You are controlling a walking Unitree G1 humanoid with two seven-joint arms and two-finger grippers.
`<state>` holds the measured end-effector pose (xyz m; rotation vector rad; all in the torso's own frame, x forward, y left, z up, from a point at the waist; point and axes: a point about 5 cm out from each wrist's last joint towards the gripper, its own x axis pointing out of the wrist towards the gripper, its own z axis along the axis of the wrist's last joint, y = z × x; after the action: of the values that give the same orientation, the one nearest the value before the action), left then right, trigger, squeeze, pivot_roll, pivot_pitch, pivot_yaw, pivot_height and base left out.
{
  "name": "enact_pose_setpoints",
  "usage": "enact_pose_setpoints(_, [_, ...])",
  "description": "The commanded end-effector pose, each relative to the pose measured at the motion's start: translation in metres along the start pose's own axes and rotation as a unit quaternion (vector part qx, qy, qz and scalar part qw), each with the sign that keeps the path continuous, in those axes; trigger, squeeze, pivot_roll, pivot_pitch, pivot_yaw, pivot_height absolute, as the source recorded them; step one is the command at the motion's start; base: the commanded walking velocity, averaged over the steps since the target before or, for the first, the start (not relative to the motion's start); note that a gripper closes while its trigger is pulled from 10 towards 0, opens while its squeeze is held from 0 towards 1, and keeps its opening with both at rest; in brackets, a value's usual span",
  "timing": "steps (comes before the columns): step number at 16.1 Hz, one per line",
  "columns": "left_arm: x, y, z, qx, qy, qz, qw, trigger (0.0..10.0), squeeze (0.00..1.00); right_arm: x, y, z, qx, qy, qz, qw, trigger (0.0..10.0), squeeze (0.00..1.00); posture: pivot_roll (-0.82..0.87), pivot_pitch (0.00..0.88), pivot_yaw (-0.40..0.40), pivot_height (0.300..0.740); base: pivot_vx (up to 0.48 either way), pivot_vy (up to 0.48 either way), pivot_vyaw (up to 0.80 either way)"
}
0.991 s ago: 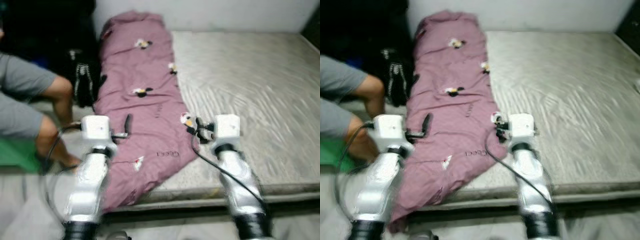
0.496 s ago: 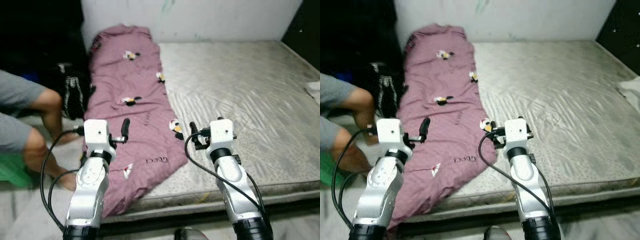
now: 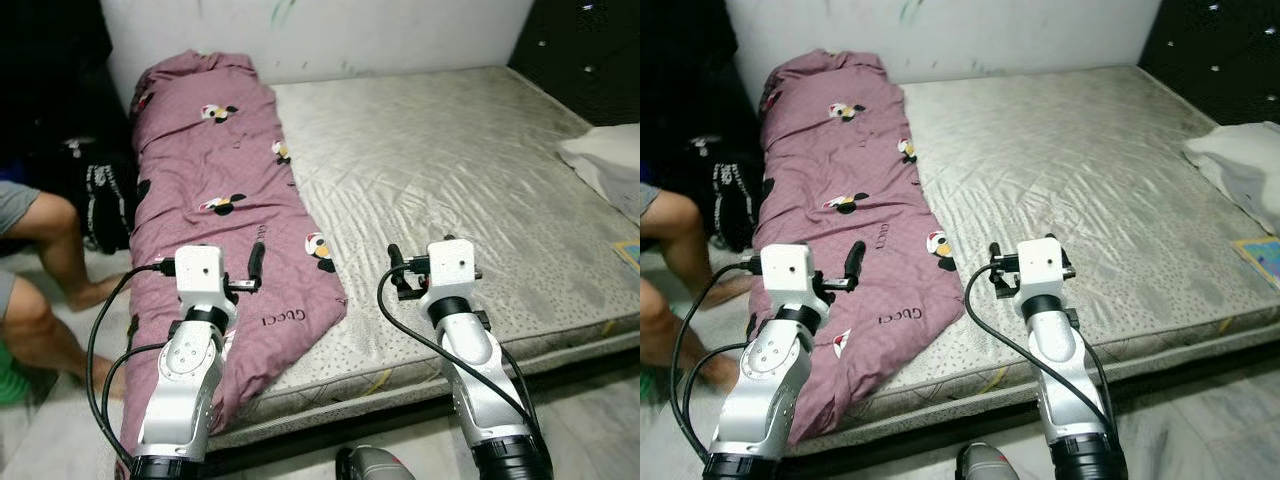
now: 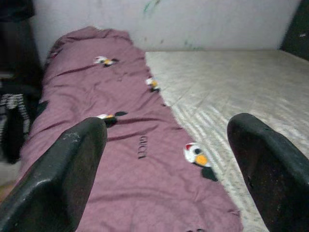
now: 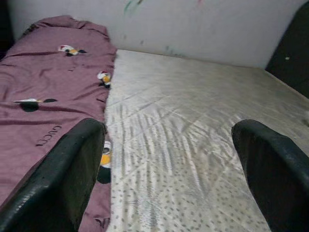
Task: Clean up the room
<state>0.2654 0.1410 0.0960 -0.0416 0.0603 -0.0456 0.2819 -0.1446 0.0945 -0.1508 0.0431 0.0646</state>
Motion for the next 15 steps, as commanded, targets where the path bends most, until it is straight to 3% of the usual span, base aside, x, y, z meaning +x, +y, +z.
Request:
enact_pose_setpoints(1, [-0.001, 0.005, 0.005, 0.007, -0.010, 0.018, 1.000, 10.0, 0.00, 0.002, 0.000, 0.005, 0.000, -0.007, 0.004, 1.000, 10.0, 0.00, -0.03, 0.003, -0.016, 0.740, 0.000, 0.000, 0.00])
enact_pose_setpoints(3, [-0.004, 0.015, 0.007, 0.034, -0.024, 0.067, 0.997, 10.0, 0.00, 0.002, 0.000, 0.005, 0.001, -0.007, 0.007, 1.000, 10.0, 0.00, -0.03, 0.003, -0.014, 0.740, 0.000, 0.000, 0.00])
enact_pose_setpoints(5, [-0.009, 0.023, 0.002, 0.027, -0.012, 0.085, 0.996, 10.0, 0.00, 0.001, -0.001, 0.004, 0.004, -0.006, 0.006, 1.000, 10.0, 0.00, -0.03, 0.002, -0.014, 0.740, 0.000, 0.000, 0.00])
enact_pose_setpoints(9, [-0.024, 0.031, -0.002, 0.029, -0.011, 0.081, 0.996, 10.0, 0.00, -0.005, -0.010, 0.004, 0.012, -0.017, -0.006, 1.000, 10.0, 0.00, -0.02, 0.002, -0.011, 0.740, 0.000, 0.000, 0.00])
enact_pose_setpoints(15, [-0.030, 0.030, -0.004, 0.025, -0.012, 0.062, 0.998, 10.0, 0.00, -0.009, -0.021, 0.002, 0.008, -0.021, -0.015, 1.000, 10.0, 0.00, -0.02, 0.000, -0.016, 0.740, 0.000, 0.000, 0.00])
